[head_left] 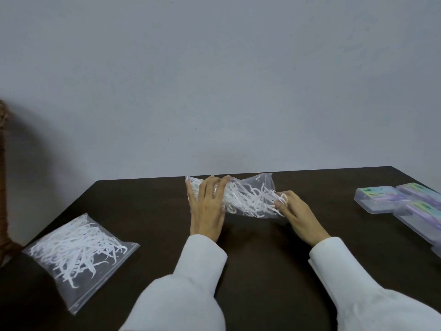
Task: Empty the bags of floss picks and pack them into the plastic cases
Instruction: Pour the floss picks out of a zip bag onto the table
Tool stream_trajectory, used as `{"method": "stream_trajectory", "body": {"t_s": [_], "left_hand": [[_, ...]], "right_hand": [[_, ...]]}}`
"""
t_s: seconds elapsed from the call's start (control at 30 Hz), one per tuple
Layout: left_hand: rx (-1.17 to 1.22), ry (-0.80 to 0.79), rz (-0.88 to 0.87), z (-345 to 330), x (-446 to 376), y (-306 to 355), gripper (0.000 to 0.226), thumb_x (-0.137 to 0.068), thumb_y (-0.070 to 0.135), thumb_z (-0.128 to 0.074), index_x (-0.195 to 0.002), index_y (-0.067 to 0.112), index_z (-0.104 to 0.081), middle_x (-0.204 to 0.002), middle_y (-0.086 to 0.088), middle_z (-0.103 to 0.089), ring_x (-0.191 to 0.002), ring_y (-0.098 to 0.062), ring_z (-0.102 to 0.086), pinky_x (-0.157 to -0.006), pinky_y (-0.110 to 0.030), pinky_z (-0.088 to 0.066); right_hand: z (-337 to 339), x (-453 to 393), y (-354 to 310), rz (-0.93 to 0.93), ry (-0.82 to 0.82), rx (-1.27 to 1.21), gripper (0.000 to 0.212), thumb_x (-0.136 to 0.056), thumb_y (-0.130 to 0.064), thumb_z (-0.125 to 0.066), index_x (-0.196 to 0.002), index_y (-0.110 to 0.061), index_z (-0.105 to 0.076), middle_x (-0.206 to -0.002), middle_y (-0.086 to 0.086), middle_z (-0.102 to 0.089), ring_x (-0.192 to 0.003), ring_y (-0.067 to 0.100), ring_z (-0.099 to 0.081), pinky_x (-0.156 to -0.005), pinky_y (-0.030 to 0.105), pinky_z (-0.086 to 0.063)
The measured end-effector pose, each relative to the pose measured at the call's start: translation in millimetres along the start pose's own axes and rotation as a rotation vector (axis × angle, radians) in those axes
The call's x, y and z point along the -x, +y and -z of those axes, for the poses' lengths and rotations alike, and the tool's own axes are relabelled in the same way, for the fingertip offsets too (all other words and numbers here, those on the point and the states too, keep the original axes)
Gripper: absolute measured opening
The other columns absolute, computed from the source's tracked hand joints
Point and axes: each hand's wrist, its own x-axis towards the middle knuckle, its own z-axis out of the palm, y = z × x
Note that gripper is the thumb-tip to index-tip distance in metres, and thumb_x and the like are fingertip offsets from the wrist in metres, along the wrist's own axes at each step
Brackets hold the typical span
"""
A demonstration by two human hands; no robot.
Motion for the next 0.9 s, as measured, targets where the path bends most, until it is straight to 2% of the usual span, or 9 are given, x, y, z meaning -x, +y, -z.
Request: {"method": "stream_trajectory", "body": {"t_s": [0.1,0.3,0.43,0.53,0.63,0.7,0.73,0.83,0.9], "left_hand": [[-0.001,0.008,0.062,1.0,-0.4,-6.2,0.083,-0.05,0.005,-0.087,-0.126,0.016,-0.055,-0.112,-0.011,-0.059,-0.115,-0.021,-0.041,-0.105,-0.063,-0.015],[-0.003,0.003,0.118,4.4,0.5,-14.3,0.08,-0.05,0.006,-0.087,-0.124,0.016,-0.057,-0.111,-0.01,-0.058,-0.111,-0.025,-0.053,-0.106,-0.063,-0.017],[0.018,0.009,0.163,5.9,-0.5,-19.5,0.079,-0.052,0.003,-0.086,-0.123,0.015,-0.057,-0.111,-0.01,-0.057,-0.113,-0.021,-0.04,-0.106,-0.062,-0.016],[0.033,0.004,0.202,7.5,-0.4,-22.9,0.078,-0.053,0.0,-0.084,-0.124,0.015,-0.057,-0.112,-0.011,-0.057,-0.114,-0.024,-0.044,-0.107,-0.062,-0.015],[0.028,-0.006,0.228,8.6,-0.2,-24.8,0.078,-0.053,-0.001,-0.084,-0.124,0.015,-0.056,-0.113,-0.012,-0.057,-0.113,-0.028,-0.052,-0.107,-0.062,-0.014],[0.019,-0.009,0.235,9.1,-0.7,-26.0,0.079,-0.054,-0.001,-0.083,-0.125,0.016,-0.055,-0.114,-0.011,-0.056,-0.115,-0.025,-0.047,-0.108,-0.061,-0.013],[0.016,-0.009,0.241,9.5,-1.3,-26.6,0.079,-0.054,-0.001,-0.083,-0.126,0.017,-0.055,-0.115,-0.011,-0.056,-0.115,-0.025,-0.046,-0.108,-0.061,-0.012],[0.022,-0.004,0.272,10.8,-3.6,-27.7,0.078,-0.056,-0.001,-0.083,-0.127,0.016,-0.054,-0.116,-0.012,-0.055,-0.114,-0.03,-0.052,-0.109,-0.06,-0.01],[0.028,0.003,0.284,12.5,-5.1,-27.6,0.078,-0.057,0.0,-0.082,-0.127,0.017,-0.054,-0.117,-0.013,-0.055,-0.115,-0.031,-0.051,-0.109,-0.059,-0.009]], "right_hand": [[1.7,-0.6,2.0,0.003,0.004,0.034,0.019,-0.098,-0.021,-0.04,-0.088,-0.019,-0.057,-0.096,-0.008,-0.047,-0.083,0.006,-0.053,-0.072,0.014,-0.039],[9.3,1.3,10.6,-0.1,-0.121,0.219,0.023,-0.1,-0.025,-0.035,-0.081,-0.023,-0.049,-0.088,-0.001,-0.056,-0.083,0.015,-0.054,-0.082,0.035,-0.044],[16.9,2.4,10.6,-0.145,-0.189,0.363,0.027,-0.1,-0.027,-0.036,-0.073,-0.03,-0.041,-0.081,-0.006,-0.054,-0.078,0.014,-0.054,-0.073,0.029,-0.042],[16.9,1.3,10.1,-0.149,-0.225,0.487,0.018,-0.098,-0.029,-0.041,-0.081,-0.024,-0.043,-0.086,-0.004,-0.049,-0.079,0.013,-0.05,-0.069,0.025,-0.038],[15.1,0.1,12.9,-0.121,-0.217,0.49,0.011,-0.095,-0.032,-0.049,-0.096,-0.021,-0.05,-0.096,-0.002,-0.05,-0.087,0.014,-0.052,-0.074,0.025,-0.04],[14.9,0.1,15.5,-0.113,-0.196,0.403,0.021,-0.09,-0.028,-0.059,-0.109,-0.021,-0.055,-0.101,-0.005,-0.051,-0.094,0.009,-0.053,-0.08,0.019,-0.041],[14.9,0.2,16.5,-0.1,-0.177,0.352,0.029,-0.086,-0.024,-0.064,-0.113,-0.02,-0.056,-0.101,-0.006,-0.051,-0.091,0.004,-0.052,-0.078,0.013,-0.039],[15.0,0.0,17.4,-0.05,-0.108,0.247,0.046,-0.075,-0.014,-0.075,-0.117,-0.016,-0.056,-0.102,0.0,-0.053,-0.077,0.001,-0.048,-0.071,0.003,-0.035],[15.0,-0.6,16.8,-0.049,-0.06,0.212,0.048,-0.072,-0.014,-0.079,-0.115,-0.017,-0.057,-0.104,0.0,-0.055,-0.076,0.002,-0.049,-0.069,0.004,-0.036]]}}
